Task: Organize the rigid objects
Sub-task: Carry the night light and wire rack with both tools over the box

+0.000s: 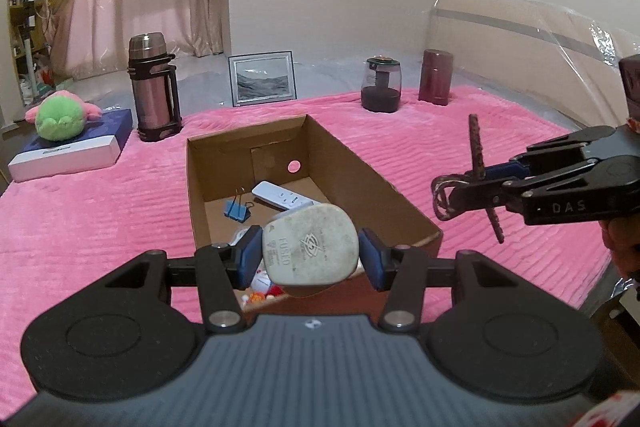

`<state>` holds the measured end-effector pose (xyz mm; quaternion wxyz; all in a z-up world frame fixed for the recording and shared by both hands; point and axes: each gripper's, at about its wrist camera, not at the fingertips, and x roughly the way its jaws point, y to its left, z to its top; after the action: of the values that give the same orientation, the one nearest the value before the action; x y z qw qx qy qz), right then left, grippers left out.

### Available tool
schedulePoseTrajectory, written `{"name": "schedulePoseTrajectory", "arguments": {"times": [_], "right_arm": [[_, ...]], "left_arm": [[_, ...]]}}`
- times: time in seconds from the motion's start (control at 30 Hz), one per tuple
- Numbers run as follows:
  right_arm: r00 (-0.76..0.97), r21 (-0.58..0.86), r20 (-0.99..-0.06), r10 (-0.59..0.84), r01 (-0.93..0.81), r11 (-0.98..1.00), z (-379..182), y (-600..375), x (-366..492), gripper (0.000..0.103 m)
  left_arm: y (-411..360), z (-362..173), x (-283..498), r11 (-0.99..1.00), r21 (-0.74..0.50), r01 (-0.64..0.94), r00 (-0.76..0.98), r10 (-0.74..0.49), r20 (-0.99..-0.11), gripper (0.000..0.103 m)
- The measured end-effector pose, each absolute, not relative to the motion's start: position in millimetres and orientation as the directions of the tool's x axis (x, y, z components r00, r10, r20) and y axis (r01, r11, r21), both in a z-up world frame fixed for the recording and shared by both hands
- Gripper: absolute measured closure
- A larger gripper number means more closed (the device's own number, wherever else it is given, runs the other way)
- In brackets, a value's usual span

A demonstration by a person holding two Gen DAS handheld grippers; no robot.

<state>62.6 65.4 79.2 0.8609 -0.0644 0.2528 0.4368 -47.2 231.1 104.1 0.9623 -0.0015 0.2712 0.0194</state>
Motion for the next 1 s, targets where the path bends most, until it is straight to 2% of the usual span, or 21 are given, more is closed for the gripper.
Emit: {"name": "schedulePoseTrajectory", "arguments": {"times": [0.63, 1.0], "right_arm": [[0.438, -0.046, -0.528, 0.728, -0.87, 0.49, 85.1, 123.1, 101.1, 0.079], [0.411, -0.164, -0.59, 0.695, -0.904, 0.395, 81.7, 158.5, 138.6, 0.079]], "left_arm": [[253.7, 100.6, -2.3, 0.992, 0.115, 0.044, 0.818, 0.03, -0.574, 0.057], [281.7, 109.1, 46.8, 0.971, 0.185, 0.149, 0.798, -0.008, -0.602, 0.056]]}}
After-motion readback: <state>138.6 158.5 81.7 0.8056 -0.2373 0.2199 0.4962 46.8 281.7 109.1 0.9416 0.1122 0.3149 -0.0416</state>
